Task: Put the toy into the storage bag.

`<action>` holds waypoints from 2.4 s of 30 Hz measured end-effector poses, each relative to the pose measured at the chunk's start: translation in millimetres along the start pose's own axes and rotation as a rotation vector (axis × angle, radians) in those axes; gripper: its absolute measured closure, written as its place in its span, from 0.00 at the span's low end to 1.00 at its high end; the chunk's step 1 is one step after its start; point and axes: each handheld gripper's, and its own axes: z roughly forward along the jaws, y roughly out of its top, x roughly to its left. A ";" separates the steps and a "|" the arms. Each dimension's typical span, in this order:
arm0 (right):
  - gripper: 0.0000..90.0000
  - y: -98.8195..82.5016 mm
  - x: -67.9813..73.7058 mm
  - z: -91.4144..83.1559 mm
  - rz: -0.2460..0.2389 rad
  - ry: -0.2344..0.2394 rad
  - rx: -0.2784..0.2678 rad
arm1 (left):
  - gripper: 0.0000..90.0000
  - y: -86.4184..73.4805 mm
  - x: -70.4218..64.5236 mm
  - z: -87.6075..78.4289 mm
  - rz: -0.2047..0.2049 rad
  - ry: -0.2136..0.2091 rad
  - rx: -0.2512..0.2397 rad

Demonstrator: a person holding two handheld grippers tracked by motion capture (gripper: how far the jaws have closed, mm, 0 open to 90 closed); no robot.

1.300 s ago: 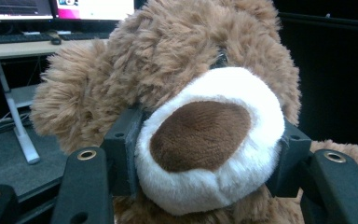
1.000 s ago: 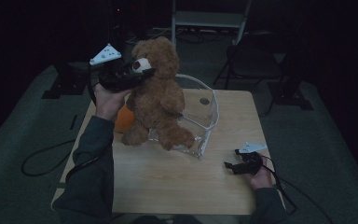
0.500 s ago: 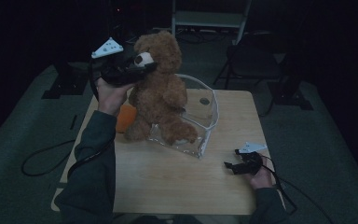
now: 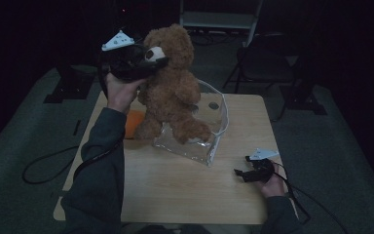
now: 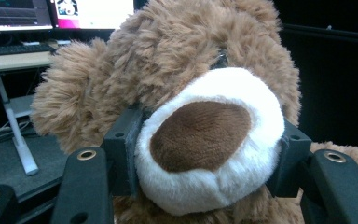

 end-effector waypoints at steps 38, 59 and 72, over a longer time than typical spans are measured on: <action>0.21 0.0 -0.2 0.1 0.001 -0.001 0.000 | 0.46 12.1 6.5 53.1 -0.064 0.039 0.009; 0.21 0.1 -0.2 -0.1 0.000 -0.001 0.001 | 0.46 13.3 6.5 68.0 -0.115 0.112 0.001; 0.21 0.0 -0.2 -0.1 0.001 -0.001 0.002 | 0.46 24.6 3.8 69.1 -0.122 0.155 -0.047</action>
